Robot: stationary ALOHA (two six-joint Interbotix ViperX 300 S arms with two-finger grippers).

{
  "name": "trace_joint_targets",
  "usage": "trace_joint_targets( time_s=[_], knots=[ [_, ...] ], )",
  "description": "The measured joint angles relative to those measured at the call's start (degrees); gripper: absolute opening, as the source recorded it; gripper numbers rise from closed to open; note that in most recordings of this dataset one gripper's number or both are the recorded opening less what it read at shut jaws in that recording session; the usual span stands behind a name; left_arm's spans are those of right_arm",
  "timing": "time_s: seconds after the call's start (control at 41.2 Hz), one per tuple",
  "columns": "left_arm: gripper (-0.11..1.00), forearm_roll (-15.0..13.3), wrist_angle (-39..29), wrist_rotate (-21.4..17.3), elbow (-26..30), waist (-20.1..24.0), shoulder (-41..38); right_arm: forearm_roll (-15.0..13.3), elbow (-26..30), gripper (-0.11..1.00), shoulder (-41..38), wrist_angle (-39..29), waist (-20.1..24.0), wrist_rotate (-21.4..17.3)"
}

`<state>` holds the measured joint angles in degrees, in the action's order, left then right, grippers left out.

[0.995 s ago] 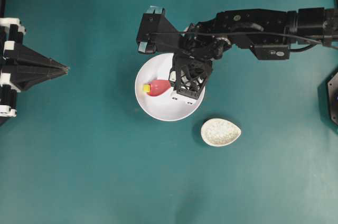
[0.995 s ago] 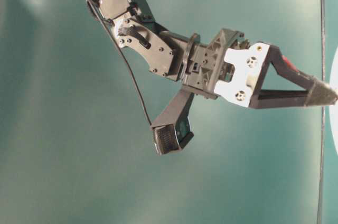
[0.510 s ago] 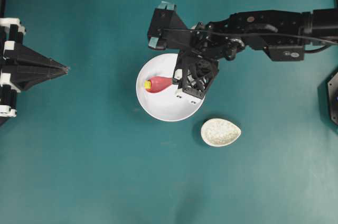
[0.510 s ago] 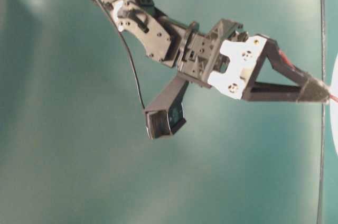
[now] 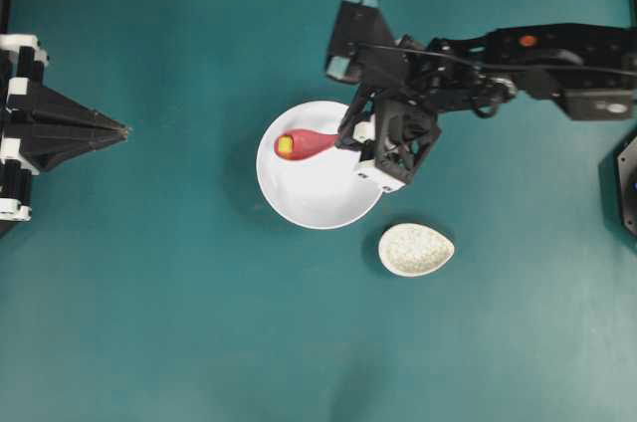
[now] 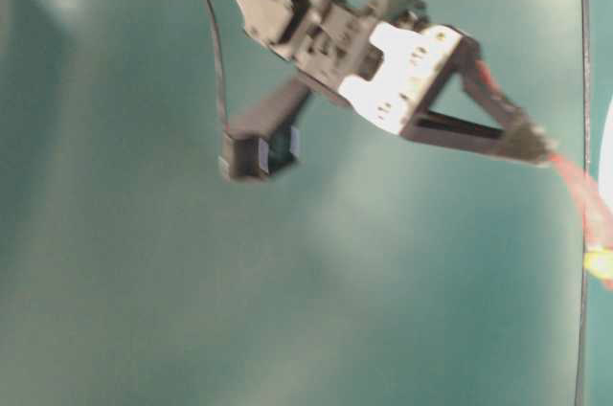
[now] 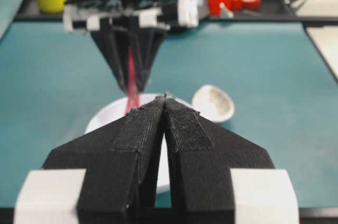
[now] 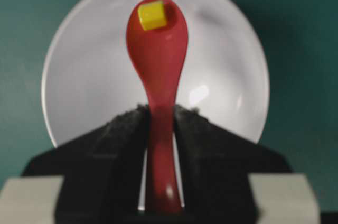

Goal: Scoop the yellow hexagonal prism block from the bowl with a spoon using the right arm.
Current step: 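Lift the spoon with the block up and out of the bowl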

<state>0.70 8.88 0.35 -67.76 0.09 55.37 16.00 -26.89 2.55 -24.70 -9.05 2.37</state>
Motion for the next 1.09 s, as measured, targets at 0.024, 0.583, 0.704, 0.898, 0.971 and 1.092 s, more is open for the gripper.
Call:
trace_joint_targets(
  time_s=[0.024, 0.583, 0.704, 0.898, 0.971, 1.092],
  knots=[
    [0.0, 0.0, -0.09, 0.0, 0.0, 0.0, 0.0, 0.09, -0.44, 0.23, 0.53, 0.79, 0.09, 0.09],
    [0.0, 0.0, -0.09, 0.0, 0.0, 0.0, 0.0, -0.88, -11.51, 0.23, 13.8, 18.02, 0.09, 0.97],
    [0.0, 0.0, -0.09, 0.0, 0.0, 0.0, 0.0, -0.88, -12.83, 0.23, 15.73, 18.54, 0.0, 0.97],
    [0.0, 0.0, 0.0, 0.0, 0.0, 0.0, 0.0, -0.88, -13.45, 0.23, 16.7, 18.81, 0.09, 0.88],
    [0.0, 0.0, -0.09, 0.0, 0.0, 0.0, 0.0, -0.88, -13.45, 0.23, 16.7, 18.9, 0.26, 0.88],
    [0.0, 0.0, 0.0, 0.09, 0.0, 0.0, 0.0, -0.88, -13.45, 0.23, 16.7, 18.9, 0.62, 0.88]
  ],
)
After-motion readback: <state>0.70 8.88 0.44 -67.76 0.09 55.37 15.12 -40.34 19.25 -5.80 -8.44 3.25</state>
